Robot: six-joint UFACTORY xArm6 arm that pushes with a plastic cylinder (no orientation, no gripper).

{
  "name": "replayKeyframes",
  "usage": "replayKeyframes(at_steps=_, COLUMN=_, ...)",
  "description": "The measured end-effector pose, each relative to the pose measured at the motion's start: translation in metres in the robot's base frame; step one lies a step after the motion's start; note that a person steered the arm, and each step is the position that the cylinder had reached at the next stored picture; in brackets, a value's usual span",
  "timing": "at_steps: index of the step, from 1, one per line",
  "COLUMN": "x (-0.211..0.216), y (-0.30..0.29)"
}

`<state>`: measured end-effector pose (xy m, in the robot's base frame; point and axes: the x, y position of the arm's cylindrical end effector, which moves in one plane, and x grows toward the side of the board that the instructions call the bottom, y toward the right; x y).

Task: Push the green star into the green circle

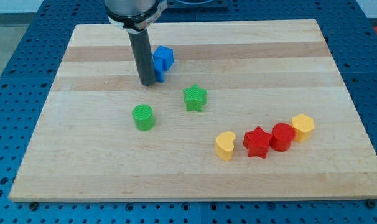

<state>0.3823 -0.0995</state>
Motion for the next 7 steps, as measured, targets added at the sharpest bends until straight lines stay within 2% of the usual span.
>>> replayKeyframes(at_steps=1, x=-0.022, y=0.020)
replayKeyframes(at_steps=2, x=-0.018, y=0.024)
replayKeyframes(at_steps=3, x=0.004, y=0.065)
replayKeyframes(at_steps=6, x=0.077, y=0.070)
replayKeyframes(at_steps=7, x=0.047, y=0.075)
